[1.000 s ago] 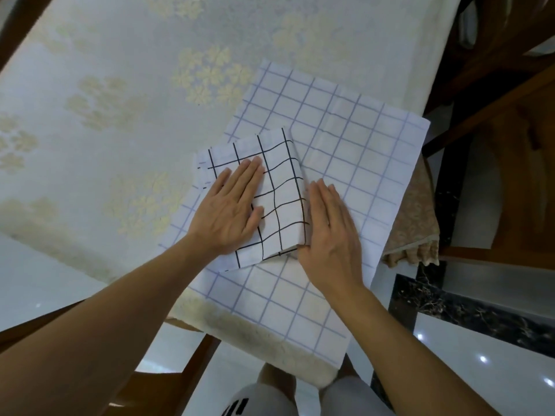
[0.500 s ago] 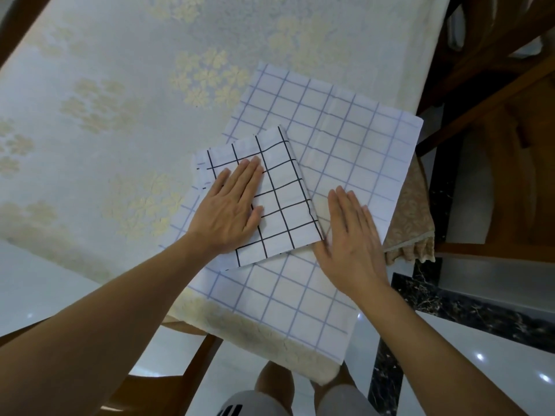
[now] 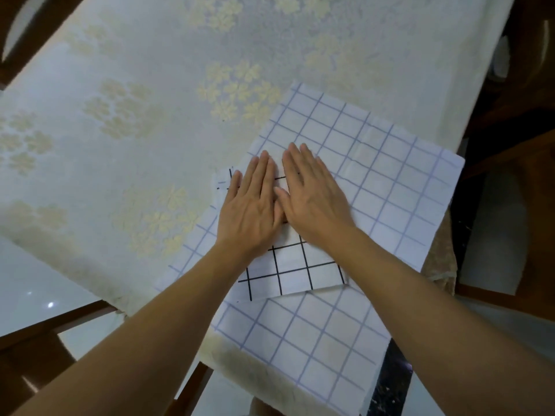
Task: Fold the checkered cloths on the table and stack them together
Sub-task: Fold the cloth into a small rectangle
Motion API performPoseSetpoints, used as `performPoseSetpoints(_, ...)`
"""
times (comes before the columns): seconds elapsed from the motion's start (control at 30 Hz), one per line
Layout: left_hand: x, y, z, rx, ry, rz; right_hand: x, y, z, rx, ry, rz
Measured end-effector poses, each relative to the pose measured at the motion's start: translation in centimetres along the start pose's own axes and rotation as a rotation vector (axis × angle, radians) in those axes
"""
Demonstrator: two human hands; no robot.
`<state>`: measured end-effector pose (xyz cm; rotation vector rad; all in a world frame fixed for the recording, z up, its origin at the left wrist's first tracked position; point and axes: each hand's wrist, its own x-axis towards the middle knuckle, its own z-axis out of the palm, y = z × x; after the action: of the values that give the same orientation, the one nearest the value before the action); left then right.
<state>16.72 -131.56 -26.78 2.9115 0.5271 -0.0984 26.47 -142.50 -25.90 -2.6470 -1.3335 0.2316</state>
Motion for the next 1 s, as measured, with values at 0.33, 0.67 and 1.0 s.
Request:
performPoseSetpoints(0.33,-0.2,-1.6,0.0,0.028,0.009,-0.045,-0.6,3.2,-0.2,-0.118,-0.069,0.064)
performPoseSetpoints(0.67,-7.9,3.5,0.6,-0.028,-0.031,-0.032,-8.8,0.0,0.9,0.004,-0.043,-0.005)
performPoseSetpoints(1.0,-9.0,0.7,0.8,0.045,-0.05,-0.081,-10.8,2.6,0.8,-0.113,-0.086,0.024)
